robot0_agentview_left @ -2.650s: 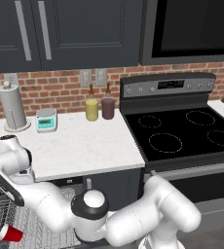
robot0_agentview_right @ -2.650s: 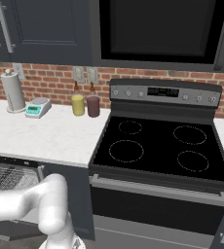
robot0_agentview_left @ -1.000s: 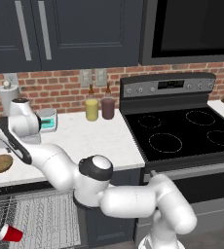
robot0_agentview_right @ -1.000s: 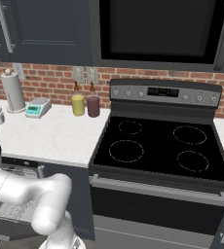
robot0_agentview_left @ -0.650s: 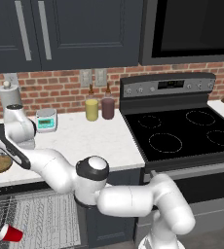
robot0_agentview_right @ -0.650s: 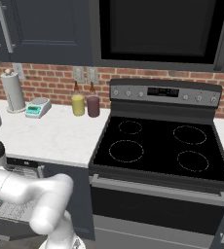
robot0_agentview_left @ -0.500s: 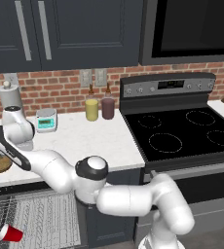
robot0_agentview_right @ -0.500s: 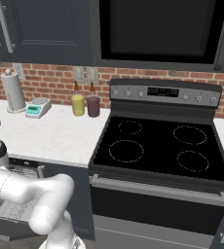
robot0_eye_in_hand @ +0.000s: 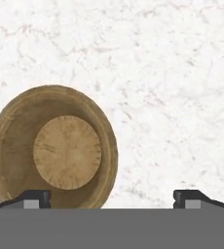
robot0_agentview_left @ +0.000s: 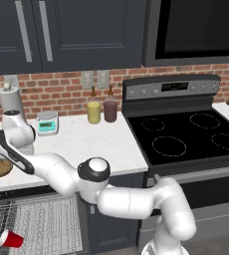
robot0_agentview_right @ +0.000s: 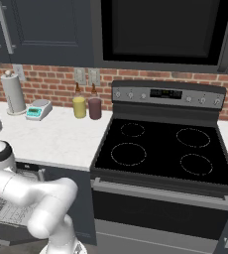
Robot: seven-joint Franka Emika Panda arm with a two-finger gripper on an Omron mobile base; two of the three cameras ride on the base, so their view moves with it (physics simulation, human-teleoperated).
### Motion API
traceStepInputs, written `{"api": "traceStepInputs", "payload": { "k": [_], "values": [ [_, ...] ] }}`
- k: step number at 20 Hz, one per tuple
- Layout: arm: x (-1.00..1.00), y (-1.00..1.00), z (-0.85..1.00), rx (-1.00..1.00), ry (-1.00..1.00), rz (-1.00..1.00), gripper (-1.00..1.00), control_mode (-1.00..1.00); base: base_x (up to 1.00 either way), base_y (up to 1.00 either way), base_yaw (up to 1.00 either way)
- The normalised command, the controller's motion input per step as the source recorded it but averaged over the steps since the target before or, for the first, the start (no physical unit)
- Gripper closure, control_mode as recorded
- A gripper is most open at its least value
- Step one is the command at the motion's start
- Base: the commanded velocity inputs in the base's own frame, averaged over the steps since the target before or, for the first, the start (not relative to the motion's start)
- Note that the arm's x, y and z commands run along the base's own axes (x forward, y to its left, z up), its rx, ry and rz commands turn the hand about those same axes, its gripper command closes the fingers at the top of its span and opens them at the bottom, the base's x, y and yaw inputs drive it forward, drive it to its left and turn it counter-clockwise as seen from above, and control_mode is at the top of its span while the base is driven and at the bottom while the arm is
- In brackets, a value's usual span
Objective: Pick up the cup and bowl from the counter, place them in the dishwasher, and close the dishwasher door.
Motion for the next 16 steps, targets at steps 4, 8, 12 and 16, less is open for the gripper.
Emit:
{"api": "traceStepInputs", "payload": {
  "k": [4,8,12,16],
  "values": [
    [0.08,0.05,-0.33,0.00,0.03,0.00,-1.00,-1.00,0.00,0.00,0.00],
    [0.06,0.16,-0.30,0.00,0.03,0.00,-1.00,-1.00,0.00,0.00,0.00],
    [0.12,0.31,-0.16,0.00,0.02,0.00,-1.00,-1.00,0.00,0.00,0.00],
    [0.19,0.25,-0.09,0.00,0.05,0.00,-1.00,-1.00,0.00,0.00,0.00]
  ]
}}
